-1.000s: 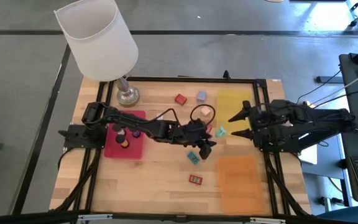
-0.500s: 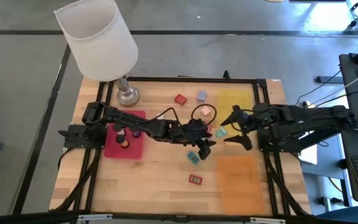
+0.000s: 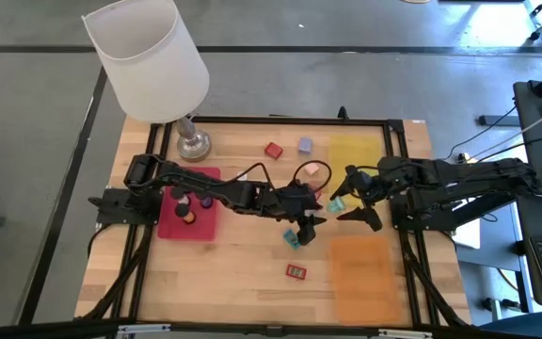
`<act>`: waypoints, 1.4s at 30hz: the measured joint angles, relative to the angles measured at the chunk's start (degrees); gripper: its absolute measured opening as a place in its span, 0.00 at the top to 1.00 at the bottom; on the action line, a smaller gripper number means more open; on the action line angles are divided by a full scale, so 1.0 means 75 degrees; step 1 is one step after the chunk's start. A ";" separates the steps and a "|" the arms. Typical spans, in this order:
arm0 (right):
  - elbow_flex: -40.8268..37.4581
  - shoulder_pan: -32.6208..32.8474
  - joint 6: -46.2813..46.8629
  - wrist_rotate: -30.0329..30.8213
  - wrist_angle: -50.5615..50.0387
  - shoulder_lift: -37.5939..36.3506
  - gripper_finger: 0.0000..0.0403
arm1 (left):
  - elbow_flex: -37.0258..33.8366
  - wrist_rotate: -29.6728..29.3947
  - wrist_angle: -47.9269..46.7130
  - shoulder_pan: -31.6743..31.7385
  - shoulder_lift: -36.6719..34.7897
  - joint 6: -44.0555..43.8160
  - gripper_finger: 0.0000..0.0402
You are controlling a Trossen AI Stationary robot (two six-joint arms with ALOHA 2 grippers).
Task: Pick & Place Office items
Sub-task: Put the light blue hourglass timer into the red bin
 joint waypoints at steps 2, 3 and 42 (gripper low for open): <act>0.0000 0.0000 0.0000 -0.0002 0.0001 0.0000 0.27 | 0.0002 0.0003 -0.0027 0.0000 -0.0002 -0.0014 0.57; 0.0000 0.0000 0.0000 -0.0002 0.0001 0.0003 0.28 | 0.0005 0.0006 -0.0030 0.0000 -0.0001 -0.0016 0.57; 0.0116 -0.0086 0.0627 0.0180 -0.0313 0.0033 0.49 | 0.1071 -0.0535 -0.1553 -0.0012 0.0009 0.0496 0.38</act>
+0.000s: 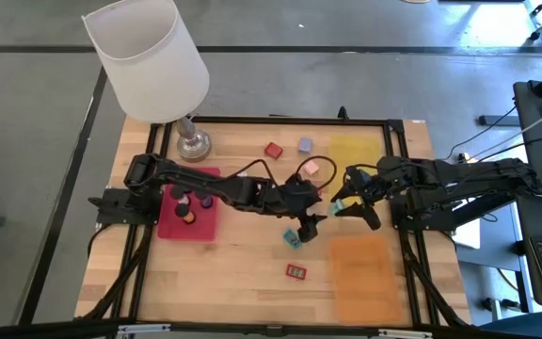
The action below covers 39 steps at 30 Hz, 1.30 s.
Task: Pick & Place Office items
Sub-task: Put the light blue hourglass timer into the red bin
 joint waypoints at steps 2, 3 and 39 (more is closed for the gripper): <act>0.0350 -0.0110 -0.0092 0.0335 -0.0423 0.0001 0.49 | 0.0315 -0.0104 -0.0533 0.0004 0.0004 0.0144 0.38; 0.0579 -0.0173 -0.0200 0.0555 -0.0667 -0.0001 0.49 | 0.0481 -0.0186 -0.0756 0.0004 0.0001 0.0224 0.38; 0.4177 -0.0611 0.2786 0.1263 0.0105 0.0154 0.49 | 0.4020 -0.4996 -0.0655 -0.1590 0.0138 0.7808 0.32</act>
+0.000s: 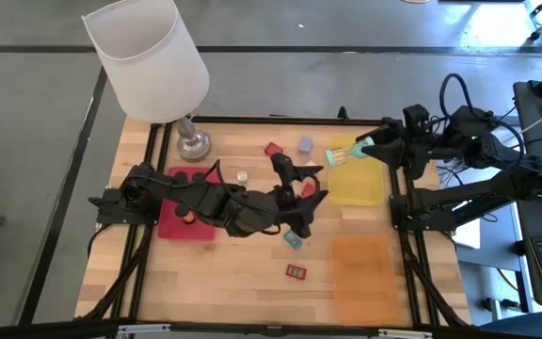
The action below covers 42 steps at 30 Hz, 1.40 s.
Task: Pick & Place Office items
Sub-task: Put the light blue hourglass timer into the red bin
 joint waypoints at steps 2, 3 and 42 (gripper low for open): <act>0.0000 0.0000 0.0132 -0.0165 0.0107 0.0075 0.49 | 0.0000 0.0065 0.0554 0.0000 0.0055 0.0708 0.32; 0.0000 0.0000 0.0192 -0.0239 0.0121 0.0115 0.49 | 0.0000 0.0058 0.0854 0.0000 0.0074 0.1059 0.32; -0.0003 0.0003 0.0532 -0.0755 0.0850 0.0282 0.49 | 0.0000 0.0233 0.1458 0.0425 0.0119 0.0559 0.37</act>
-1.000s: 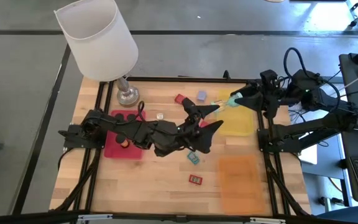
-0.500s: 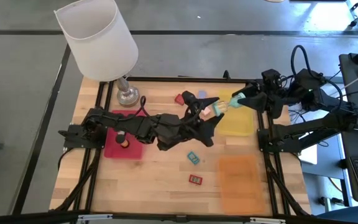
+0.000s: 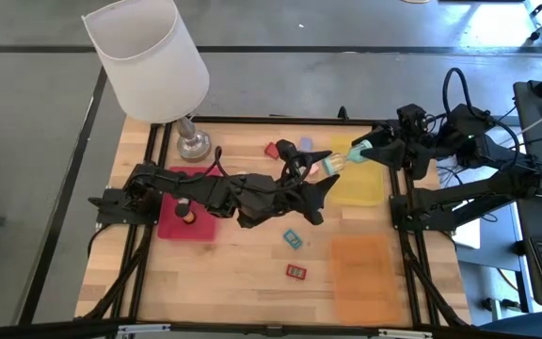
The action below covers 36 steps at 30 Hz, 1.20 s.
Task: Pick & Place Office items
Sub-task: Put the light blue hourglass timer into the red bin
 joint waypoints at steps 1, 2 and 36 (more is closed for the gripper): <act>0.0000 0.0000 0.0000 0.0000 0.0000 0.0000 0.49 | 0.0000 0.0000 0.0002 0.0000 0.0000 -0.0029 0.38; 0.0000 0.0000 0.0000 0.0000 0.0000 0.0000 0.49 | 0.0000 0.0000 0.0003 0.0000 0.0000 -0.0072 0.40; -0.0009 -0.0560 -0.2058 0.0622 -0.0989 -0.0258 0.17 | 0.0000 0.0023 -0.1705 0.0000 0.0000 -0.3166 0.49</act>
